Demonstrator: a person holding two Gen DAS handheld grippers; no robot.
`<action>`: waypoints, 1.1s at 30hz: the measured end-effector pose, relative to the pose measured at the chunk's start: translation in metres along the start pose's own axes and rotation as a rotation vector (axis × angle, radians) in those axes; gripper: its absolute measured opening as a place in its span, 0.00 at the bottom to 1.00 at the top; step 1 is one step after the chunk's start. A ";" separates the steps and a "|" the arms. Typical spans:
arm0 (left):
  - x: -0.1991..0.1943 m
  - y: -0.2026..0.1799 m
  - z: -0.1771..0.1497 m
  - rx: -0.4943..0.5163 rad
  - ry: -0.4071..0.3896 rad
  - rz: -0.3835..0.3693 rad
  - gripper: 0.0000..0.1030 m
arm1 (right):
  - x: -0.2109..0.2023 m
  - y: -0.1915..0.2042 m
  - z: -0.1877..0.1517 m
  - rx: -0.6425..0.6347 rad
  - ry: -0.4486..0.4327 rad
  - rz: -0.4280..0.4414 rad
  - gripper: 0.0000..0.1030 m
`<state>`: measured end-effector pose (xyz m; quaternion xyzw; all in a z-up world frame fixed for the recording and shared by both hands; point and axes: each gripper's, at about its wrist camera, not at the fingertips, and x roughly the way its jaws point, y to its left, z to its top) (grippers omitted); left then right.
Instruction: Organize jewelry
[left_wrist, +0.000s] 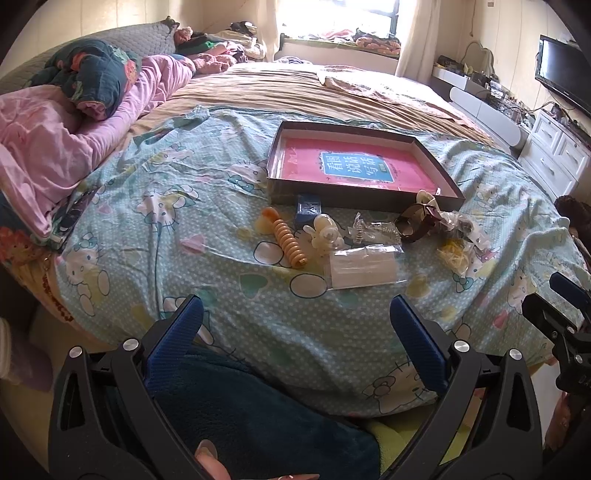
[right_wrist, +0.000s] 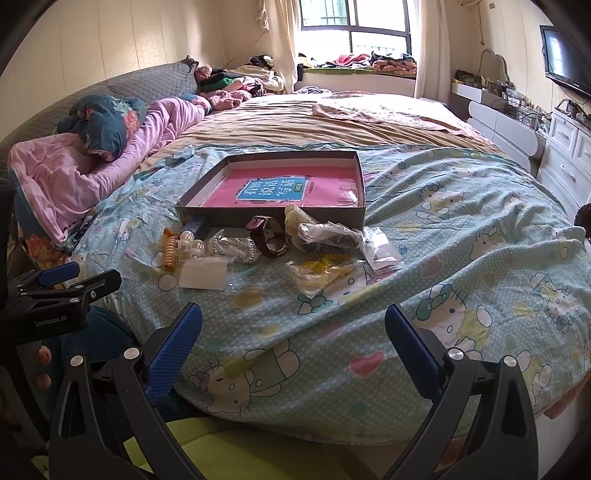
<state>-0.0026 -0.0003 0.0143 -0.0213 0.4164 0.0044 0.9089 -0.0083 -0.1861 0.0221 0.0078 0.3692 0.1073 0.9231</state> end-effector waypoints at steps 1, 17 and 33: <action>-0.001 0.000 0.001 0.000 0.000 0.000 0.92 | 0.000 0.000 0.000 0.000 0.000 0.000 0.96; -0.001 0.000 0.002 -0.001 -0.002 -0.004 0.92 | -0.002 0.003 0.001 -0.006 -0.007 0.005 0.96; -0.002 0.000 0.003 0.000 -0.006 -0.001 0.92 | -0.002 0.004 0.001 -0.008 -0.008 0.010 0.96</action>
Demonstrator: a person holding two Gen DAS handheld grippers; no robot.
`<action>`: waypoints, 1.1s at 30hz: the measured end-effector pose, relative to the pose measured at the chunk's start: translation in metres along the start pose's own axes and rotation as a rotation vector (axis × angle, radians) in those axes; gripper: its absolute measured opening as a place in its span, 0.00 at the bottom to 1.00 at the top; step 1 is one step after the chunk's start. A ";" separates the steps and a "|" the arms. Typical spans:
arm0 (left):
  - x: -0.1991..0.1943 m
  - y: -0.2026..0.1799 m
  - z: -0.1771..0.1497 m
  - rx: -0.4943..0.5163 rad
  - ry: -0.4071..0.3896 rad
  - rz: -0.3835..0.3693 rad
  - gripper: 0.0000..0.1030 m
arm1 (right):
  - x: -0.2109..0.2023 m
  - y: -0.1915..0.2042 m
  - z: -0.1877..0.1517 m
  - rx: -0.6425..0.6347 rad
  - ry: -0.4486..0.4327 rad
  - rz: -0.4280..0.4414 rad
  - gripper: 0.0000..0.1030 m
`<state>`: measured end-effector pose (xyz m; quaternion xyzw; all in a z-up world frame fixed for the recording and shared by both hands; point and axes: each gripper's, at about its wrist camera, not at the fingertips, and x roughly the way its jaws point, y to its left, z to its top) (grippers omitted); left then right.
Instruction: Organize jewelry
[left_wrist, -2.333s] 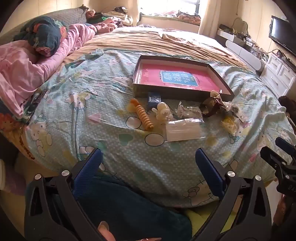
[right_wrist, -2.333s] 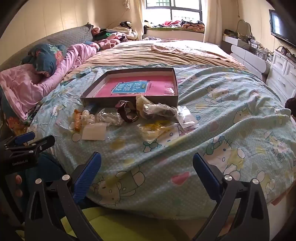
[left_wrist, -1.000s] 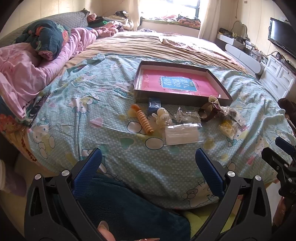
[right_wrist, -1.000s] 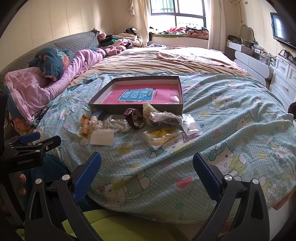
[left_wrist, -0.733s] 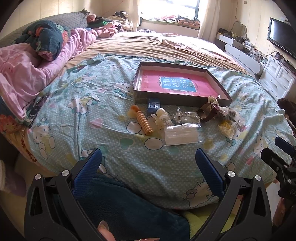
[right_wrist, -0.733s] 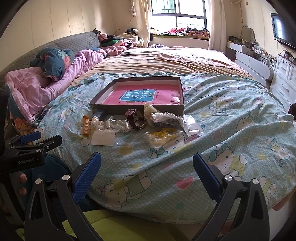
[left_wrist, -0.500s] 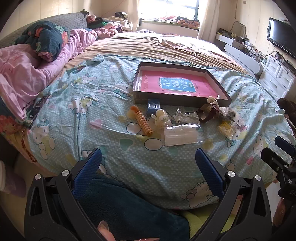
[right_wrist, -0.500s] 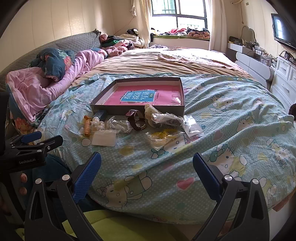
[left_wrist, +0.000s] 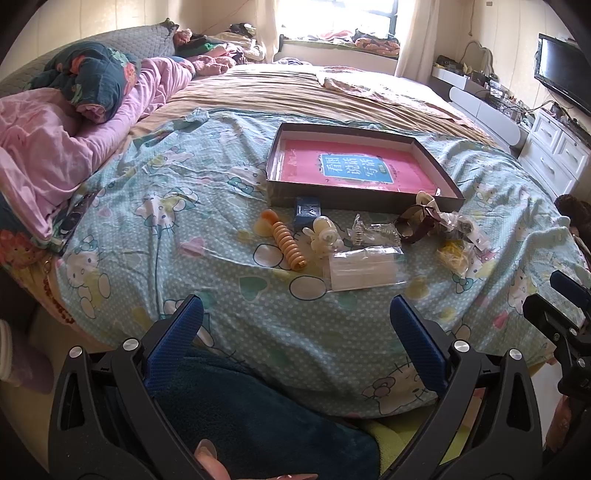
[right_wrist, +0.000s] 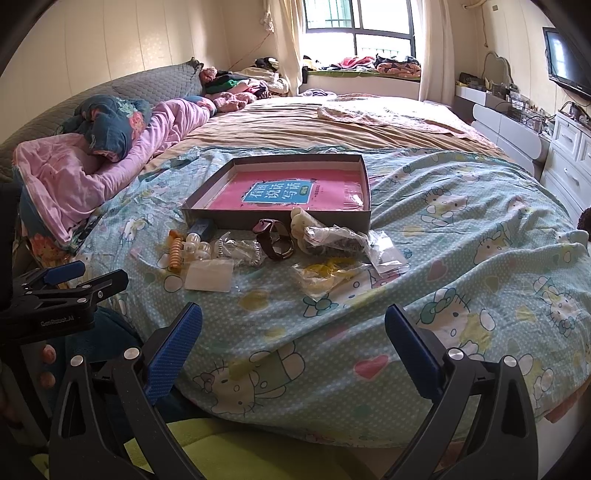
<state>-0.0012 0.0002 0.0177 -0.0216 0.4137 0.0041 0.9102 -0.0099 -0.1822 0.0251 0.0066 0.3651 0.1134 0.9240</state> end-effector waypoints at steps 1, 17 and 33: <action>0.000 0.000 0.000 -0.001 0.000 0.002 0.92 | 0.000 0.000 0.000 -0.001 0.000 0.000 0.96; 0.023 0.023 0.004 -0.038 0.035 0.052 0.92 | 0.028 0.008 0.022 -0.077 0.029 0.047 0.96; 0.067 0.054 0.014 -0.164 0.127 -0.021 0.92 | 0.088 0.012 0.051 -0.042 0.078 0.185 0.96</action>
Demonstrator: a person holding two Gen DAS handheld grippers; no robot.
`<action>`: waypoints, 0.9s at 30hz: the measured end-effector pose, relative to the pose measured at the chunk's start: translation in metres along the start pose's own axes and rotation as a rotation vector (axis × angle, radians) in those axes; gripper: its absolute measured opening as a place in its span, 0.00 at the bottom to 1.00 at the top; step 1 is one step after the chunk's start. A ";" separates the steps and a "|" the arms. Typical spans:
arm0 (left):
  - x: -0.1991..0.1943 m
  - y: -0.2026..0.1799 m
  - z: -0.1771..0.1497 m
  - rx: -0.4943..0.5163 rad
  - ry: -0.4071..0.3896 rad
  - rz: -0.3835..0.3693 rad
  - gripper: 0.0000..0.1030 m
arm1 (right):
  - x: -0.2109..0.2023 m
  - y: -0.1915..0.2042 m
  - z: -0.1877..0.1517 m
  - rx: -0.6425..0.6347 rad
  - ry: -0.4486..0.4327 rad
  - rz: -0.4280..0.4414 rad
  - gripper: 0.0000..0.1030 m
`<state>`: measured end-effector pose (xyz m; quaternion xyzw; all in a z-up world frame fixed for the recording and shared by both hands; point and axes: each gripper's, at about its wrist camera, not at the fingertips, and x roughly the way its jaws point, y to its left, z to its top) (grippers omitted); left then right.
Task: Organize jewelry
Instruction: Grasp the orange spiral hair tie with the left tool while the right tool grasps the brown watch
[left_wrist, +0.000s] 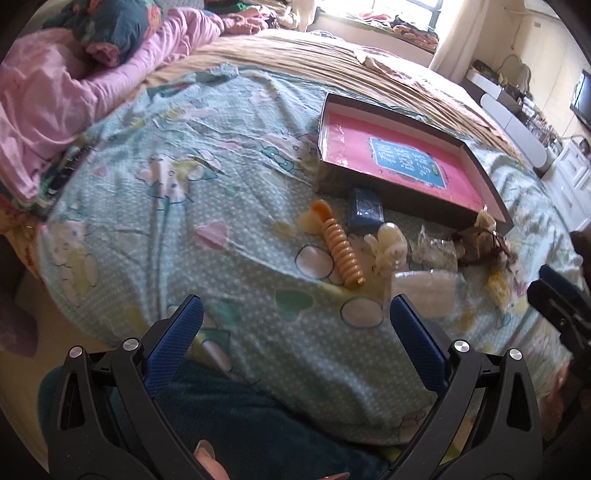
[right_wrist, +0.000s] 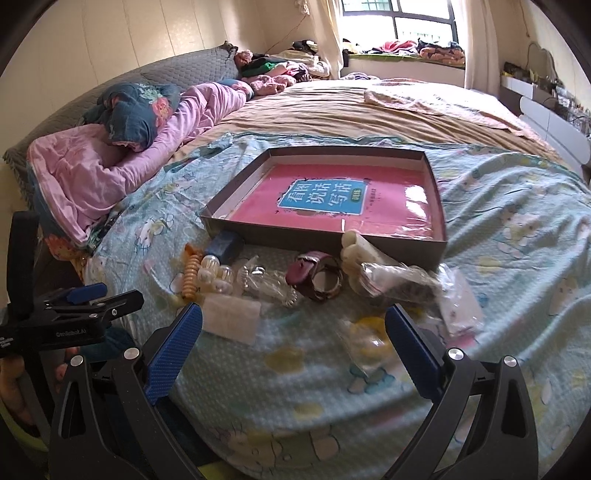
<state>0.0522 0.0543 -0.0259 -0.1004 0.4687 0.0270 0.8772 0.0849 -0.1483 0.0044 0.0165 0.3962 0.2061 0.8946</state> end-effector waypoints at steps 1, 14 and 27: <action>0.006 0.003 0.003 -0.018 0.016 -0.013 0.92 | 0.004 0.000 0.002 0.001 0.006 -0.003 0.96; 0.062 0.005 0.028 -0.092 0.126 -0.092 0.64 | 0.035 -0.011 0.007 0.031 0.046 0.011 0.71; 0.073 -0.003 0.043 -0.093 0.118 -0.131 0.32 | 0.069 -0.019 0.013 0.058 0.099 0.032 0.34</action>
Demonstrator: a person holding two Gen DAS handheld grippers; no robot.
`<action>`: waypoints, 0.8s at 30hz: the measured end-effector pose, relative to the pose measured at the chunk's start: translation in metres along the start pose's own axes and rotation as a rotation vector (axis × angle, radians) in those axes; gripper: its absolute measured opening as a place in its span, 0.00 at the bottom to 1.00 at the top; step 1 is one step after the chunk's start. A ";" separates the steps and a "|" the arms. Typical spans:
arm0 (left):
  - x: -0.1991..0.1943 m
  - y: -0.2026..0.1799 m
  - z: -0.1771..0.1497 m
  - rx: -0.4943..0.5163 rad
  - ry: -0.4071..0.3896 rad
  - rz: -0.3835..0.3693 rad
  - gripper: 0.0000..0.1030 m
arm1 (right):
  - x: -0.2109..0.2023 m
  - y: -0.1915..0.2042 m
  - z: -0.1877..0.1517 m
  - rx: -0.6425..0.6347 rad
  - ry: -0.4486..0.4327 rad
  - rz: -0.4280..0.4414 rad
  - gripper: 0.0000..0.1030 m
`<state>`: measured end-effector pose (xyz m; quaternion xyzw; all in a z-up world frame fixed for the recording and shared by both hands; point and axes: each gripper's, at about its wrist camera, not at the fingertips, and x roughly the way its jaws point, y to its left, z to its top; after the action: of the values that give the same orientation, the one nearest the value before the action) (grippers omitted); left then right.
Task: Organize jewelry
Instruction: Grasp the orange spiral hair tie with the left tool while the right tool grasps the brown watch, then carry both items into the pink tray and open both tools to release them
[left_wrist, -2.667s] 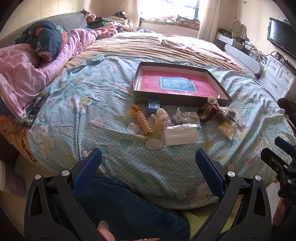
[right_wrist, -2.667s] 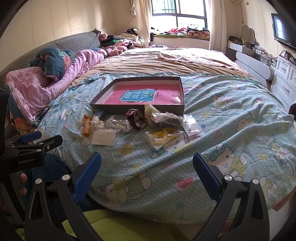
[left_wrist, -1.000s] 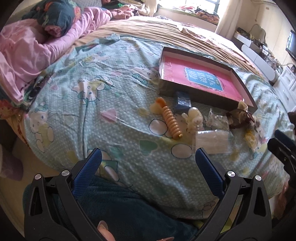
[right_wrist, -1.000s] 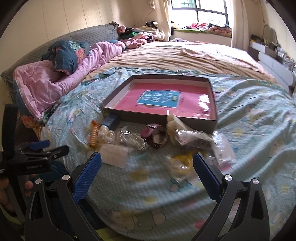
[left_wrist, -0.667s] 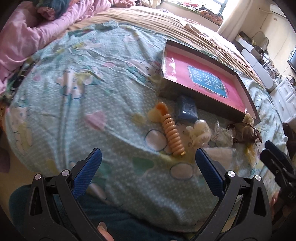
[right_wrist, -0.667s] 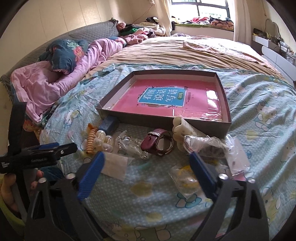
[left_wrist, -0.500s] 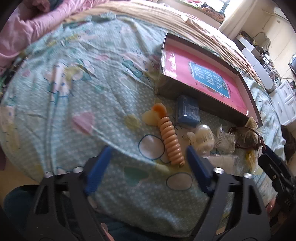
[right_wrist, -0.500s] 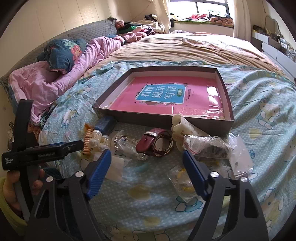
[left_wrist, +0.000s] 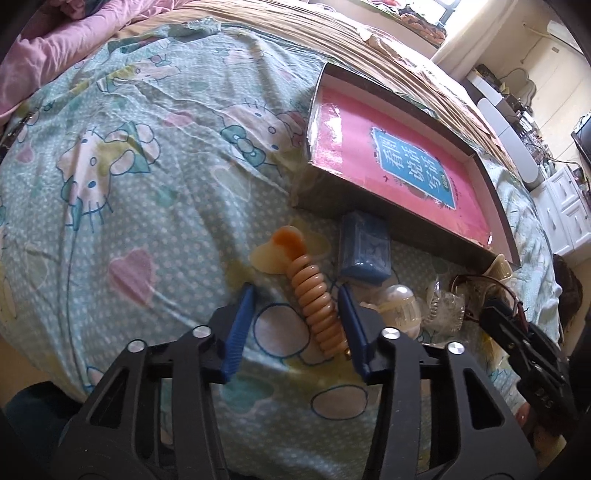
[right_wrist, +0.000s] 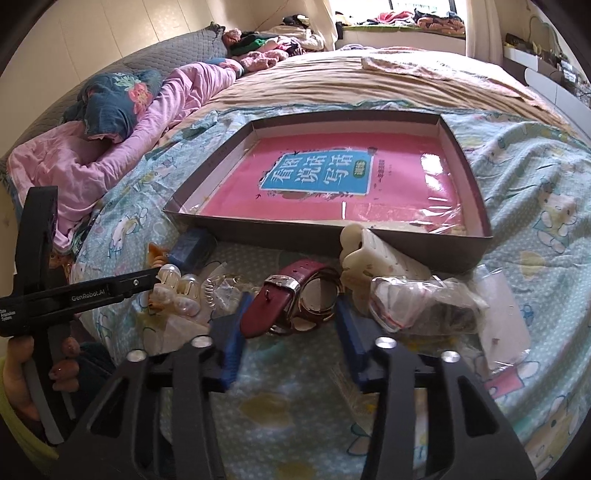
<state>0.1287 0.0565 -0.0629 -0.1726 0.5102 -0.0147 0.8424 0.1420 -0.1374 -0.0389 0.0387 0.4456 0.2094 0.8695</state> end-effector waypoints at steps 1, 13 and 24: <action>0.001 0.000 0.000 -0.002 0.001 -0.010 0.28 | 0.002 -0.001 0.000 0.003 0.002 0.005 0.27; -0.010 -0.002 0.000 0.014 -0.027 -0.062 0.11 | -0.019 -0.001 0.011 -0.006 -0.067 0.045 0.14; -0.045 -0.011 0.027 0.045 -0.117 -0.027 0.11 | -0.050 0.002 0.036 -0.009 -0.147 0.087 0.14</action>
<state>0.1316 0.0628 -0.0100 -0.1608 0.4571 -0.0274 0.8743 0.1443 -0.1511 0.0210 0.0694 0.3775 0.2457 0.8901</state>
